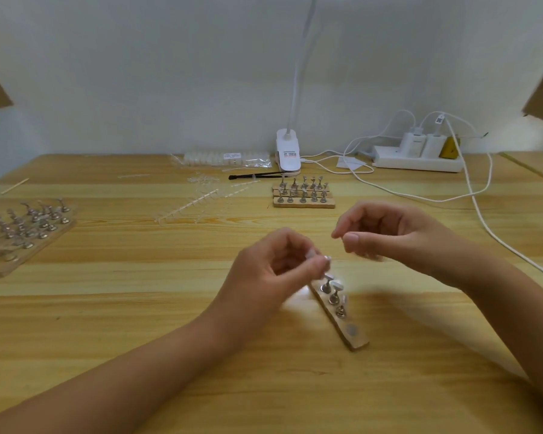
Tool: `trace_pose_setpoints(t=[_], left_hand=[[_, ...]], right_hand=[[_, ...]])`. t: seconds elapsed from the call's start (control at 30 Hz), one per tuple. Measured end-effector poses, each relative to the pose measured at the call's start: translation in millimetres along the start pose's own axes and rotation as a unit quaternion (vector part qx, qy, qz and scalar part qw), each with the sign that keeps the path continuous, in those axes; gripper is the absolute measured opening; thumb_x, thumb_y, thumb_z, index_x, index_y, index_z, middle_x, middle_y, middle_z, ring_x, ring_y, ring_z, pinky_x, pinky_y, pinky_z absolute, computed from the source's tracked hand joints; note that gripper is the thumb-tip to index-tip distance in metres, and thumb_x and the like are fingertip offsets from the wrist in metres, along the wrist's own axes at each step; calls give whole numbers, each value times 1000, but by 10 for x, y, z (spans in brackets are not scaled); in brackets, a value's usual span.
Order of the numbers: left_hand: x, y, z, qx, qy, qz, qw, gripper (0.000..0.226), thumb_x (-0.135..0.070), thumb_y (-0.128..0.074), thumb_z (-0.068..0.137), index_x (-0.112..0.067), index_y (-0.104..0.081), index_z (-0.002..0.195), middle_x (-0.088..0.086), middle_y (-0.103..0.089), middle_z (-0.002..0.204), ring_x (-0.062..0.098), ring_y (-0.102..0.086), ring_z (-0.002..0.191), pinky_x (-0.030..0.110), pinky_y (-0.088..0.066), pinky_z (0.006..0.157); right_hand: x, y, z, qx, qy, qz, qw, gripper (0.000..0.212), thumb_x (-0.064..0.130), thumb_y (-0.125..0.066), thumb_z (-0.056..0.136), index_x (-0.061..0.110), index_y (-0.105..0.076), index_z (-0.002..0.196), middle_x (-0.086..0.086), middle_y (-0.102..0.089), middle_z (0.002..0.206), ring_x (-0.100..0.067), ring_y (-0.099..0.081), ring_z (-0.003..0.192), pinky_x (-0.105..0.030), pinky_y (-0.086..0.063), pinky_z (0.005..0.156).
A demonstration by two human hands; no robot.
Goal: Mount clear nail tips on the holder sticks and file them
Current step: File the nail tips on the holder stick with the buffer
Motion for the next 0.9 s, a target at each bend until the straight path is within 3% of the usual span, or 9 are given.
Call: trace_pose_setpoints(t=[0.17, 0.33, 0.53, 0.67, 0.9], left_hand=[[165, 128, 88, -58, 86, -94, 990, 14, -32, -74, 75, -23, -68, 84, -1, -74, 85, 10, -71, 85, 15, -51, 72], [204, 84, 106, -36, 101, -120, 987, 10, -29, -77, 74, -26, -74, 82, -3, -73, 82, 6, -69, 81, 13, -50, 74], [244, 32, 105, -1, 127, -152, 980, 12, -16, -78, 80, -19, -76, 91, 0, -73, 85, 8, -69, 83, 17, -52, 78], [268, 12, 110, 0, 152, -211, 966, 10, -12, -75, 79, -21, -78, 83, 1, -74, 86, 9, -70, 82, 16, -53, 73], [301, 13, 120, -9, 169, -247, 954, 19, -17, -72, 73, -13, -74, 91, 2, -74, 87, 9, -70, 79, 15, -53, 68]], right_hand=[[58, -188, 36, -34, 40, -22, 998, 17, 28, -70, 82, 20, -72, 97, -1, -69, 93, -23, -65, 89, -36, -56, 78], [76, -218, 49, -66, 53, -20, 996, 24, 31, -69, 80, 16, -69, 100, -5, -70, 93, -24, -66, 87, -36, -57, 76], [72, -224, 55, -90, 66, -16, 994, 21, 28, -70, 78, 14, -69, 93, -11, -67, 88, -34, -62, 84, -40, -54, 73], [93, -209, 46, -116, 79, -34, 990, 26, 33, -70, 77, 12, -69, 92, 2, -66, 89, -25, -60, 83, -41, -53, 74], [135, -228, 45, -132, 100, -65, 984, 27, 37, -68, 77, 15, -68, 93, -1, -60, 97, -20, -58, 92, -35, -51, 72]])
Point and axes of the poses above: each hand's wrist, its own z-axis towards the middle knuckle, its own y-axis out of the back of the hand, x = y × z, the point moved 7 cm from there along z, towards the middle knuckle
